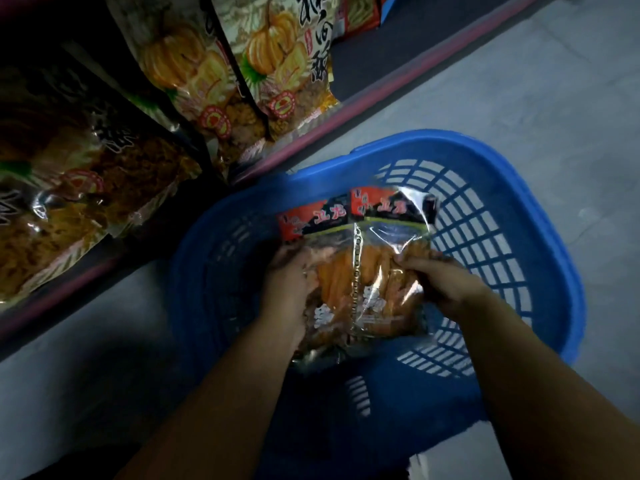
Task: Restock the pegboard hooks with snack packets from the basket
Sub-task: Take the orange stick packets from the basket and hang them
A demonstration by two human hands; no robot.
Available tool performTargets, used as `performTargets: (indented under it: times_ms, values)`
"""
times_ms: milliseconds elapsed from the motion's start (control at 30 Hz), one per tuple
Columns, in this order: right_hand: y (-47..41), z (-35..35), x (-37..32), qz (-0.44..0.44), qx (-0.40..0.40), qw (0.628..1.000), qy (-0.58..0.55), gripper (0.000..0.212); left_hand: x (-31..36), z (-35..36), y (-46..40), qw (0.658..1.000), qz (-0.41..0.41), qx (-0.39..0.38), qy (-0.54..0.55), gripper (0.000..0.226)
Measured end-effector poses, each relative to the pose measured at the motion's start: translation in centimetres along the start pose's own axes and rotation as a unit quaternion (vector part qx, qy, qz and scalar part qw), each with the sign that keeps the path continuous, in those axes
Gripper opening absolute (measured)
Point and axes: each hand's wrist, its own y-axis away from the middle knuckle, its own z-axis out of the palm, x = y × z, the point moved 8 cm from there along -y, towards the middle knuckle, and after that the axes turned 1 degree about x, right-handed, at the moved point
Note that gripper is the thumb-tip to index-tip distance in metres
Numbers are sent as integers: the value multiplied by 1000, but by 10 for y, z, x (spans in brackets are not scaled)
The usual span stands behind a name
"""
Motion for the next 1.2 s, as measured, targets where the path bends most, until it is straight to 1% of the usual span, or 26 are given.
performTargets:
  times_ms: [67,133,233,300,400,467,500,600,700,767,800,833,900,933,967,1000,1067,1100,1133,1200]
  values:
    - [36,8,-23,-44,-15,999,-8,25,20,-23,25,999,27,23,28,22]
    - [81,19,-43,-75,-16,997,13,25,42,-47,60,997,52,42,36,21]
    - [164,39,-80,-97,-15,995,31,20,89,-83,128,993,72,88,31,16]
    - [218,49,-102,-103,-4,994,24,22,123,-102,173,989,92,113,40,16]
    - [306,67,-148,-88,-12,996,-19,35,197,-126,254,980,129,139,53,28]
    - [371,82,-191,-97,-31,995,-13,48,254,-140,314,975,154,147,65,31]
    - [404,92,-214,-110,-44,993,-5,48,283,-147,344,972,166,151,72,30]
    - [500,132,-292,-170,-97,980,27,31,377,-175,433,956,215,163,112,18]
    - [578,178,-367,-271,-148,947,91,12,463,-211,513,928,279,192,155,13]
    - [622,213,-416,-336,-184,917,106,14,513,-237,562,901,340,216,163,10]
    - [644,229,-435,-359,-200,905,109,9,534,-250,585,885,372,230,158,11]
    - [665,245,-451,-376,-212,896,108,16,553,-262,608,869,405,243,149,11]
    - [701,276,-481,-414,-228,875,109,47,592,-286,647,836,467,250,144,13]
    - [718,291,-495,-434,-230,863,116,57,610,-296,665,818,499,247,143,16]
    - [738,305,-507,-458,-235,849,121,59,628,-306,683,802,528,243,142,21]
    - [758,319,-520,-486,-241,831,124,54,644,-315,700,786,554,234,141,26]
    - [798,340,-545,-551,-230,795,109,44,677,-329,730,761,600,203,144,32]
    - [817,347,-557,-580,-221,778,96,48,692,-335,745,748,620,189,143,32]
    - [833,355,-566,-605,-218,761,86,57,707,-341,759,736,638,174,143,31]
    - [862,373,-580,-638,-226,733,71,70,733,-352,779,721,663,136,150,30]
